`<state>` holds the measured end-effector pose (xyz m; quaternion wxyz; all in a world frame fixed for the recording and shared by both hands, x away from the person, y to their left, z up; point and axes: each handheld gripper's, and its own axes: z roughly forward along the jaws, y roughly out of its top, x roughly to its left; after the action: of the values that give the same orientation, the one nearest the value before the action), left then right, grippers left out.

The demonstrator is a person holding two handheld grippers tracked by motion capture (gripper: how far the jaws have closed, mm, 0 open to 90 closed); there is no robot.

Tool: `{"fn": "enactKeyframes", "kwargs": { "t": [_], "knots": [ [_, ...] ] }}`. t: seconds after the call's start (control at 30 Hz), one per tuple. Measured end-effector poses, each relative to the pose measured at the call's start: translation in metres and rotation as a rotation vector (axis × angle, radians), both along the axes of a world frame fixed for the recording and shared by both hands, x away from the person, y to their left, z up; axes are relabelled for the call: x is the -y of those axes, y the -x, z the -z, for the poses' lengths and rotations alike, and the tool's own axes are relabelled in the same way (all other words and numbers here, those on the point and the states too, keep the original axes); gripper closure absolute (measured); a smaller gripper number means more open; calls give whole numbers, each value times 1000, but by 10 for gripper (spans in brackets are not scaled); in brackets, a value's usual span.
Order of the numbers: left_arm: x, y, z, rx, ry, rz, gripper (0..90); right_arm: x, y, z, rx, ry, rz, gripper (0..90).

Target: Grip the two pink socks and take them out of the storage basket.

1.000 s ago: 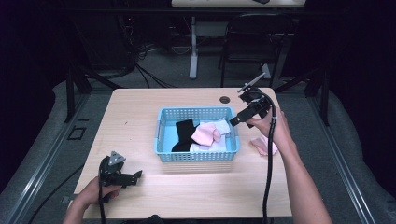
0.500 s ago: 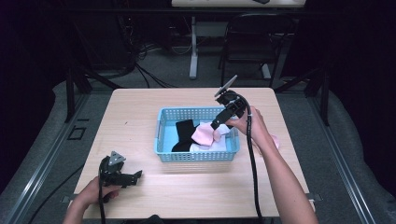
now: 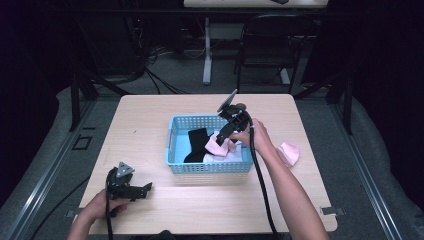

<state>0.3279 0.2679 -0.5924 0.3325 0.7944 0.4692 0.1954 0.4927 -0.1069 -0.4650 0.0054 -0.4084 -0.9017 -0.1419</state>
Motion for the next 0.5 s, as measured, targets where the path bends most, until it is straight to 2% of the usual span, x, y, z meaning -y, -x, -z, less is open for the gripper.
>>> {"fn": "enactKeyframes", "kwargs": {
  "t": [0.07,0.17,0.2,0.3,0.33,0.4,0.5],
  "knots": [
    [0,0,0,0,0,0,0,-2,-2,6,6,18,13,6],
    [0,0,0,0,0,0,0,-4,-5,15,-9,27,27,33],
    [0,0,0,0,0,0,0,-4,-6,17,-10,35,18,52],
    [0,0,0,0,0,0,0,-5,-7,21,0,46,21,151],
    [0,0,0,0,1,0,0,-5,-7,23,-2,46,26,159],
    [0,0,0,0,0,0,0,-6,-8,23,-14,72,24,255],
    [0,0,0,0,0,0,0,-6,-9,26,-2,67,45,388]
  ]
}}
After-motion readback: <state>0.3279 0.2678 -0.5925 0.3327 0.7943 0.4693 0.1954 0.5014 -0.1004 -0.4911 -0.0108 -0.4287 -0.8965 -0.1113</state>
